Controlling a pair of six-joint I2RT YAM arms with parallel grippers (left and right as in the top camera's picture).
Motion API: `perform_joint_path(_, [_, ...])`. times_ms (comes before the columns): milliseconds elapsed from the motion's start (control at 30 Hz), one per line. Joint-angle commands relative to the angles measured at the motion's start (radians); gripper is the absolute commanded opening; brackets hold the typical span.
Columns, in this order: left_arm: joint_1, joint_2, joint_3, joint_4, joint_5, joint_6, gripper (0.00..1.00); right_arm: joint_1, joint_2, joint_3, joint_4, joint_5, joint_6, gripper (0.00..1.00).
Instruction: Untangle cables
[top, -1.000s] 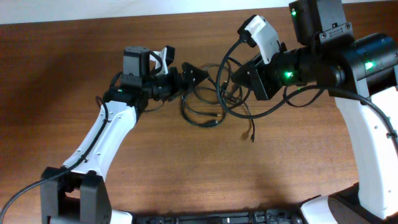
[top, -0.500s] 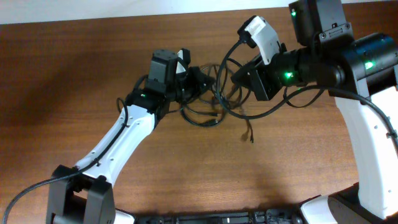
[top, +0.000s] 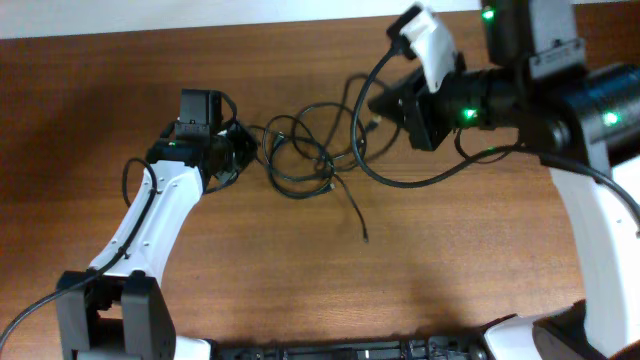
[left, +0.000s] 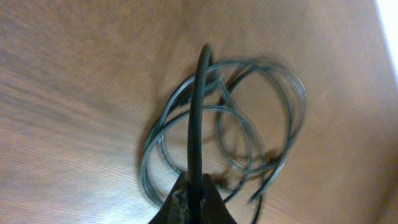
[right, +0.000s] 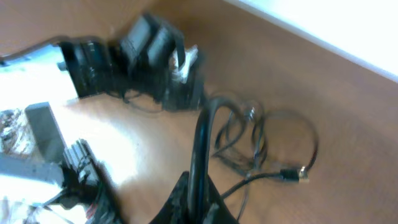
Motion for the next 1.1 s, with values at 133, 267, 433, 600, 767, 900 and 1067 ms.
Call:
perform_joint_path(133, [-0.056, 0.005, 0.005, -0.190, -0.005, 0.440, 0.00, -0.119, -0.109, 0.014, 0.294, -0.014, 0.249, 0.04])
perform_joint_path(267, [-0.079, 0.005, 0.005, -0.267, -0.005, 0.520, 0.41, -0.224, -0.117, 0.014, 0.299, -0.013, 0.249, 0.04])
perform_joint_path(433, [-0.079, 0.003, 0.006, -0.312, -0.003, 0.591, 0.99, -0.423, -0.116, 0.014, 0.211, 0.009, 0.249, 0.04])
perform_joint_path(600, [-0.079, -0.088, 0.015, -0.314, -0.005, 0.677, 0.99, -0.607, -0.113, 0.014, 0.043, 0.194, 0.249, 0.04])
perform_joint_path(767, [-0.079, -0.280, 0.018, -0.278, -0.008, 0.769, 0.99, -0.742, -0.093, 0.011, -0.094, 0.459, 0.249, 0.04])
perform_joint_path(900, [-0.079, -0.462, 0.018, -0.272, -0.008, 0.851, 0.99, -0.857, -0.048, 0.011, -0.133, 0.577, 0.249, 0.04])
perform_joint_path(1067, [-0.079, -0.612, 0.018, -0.272, -0.008, 0.851, 0.99, -1.079, 0.018, 0.011, -0.135, 0.726, 0.250, 0.04])
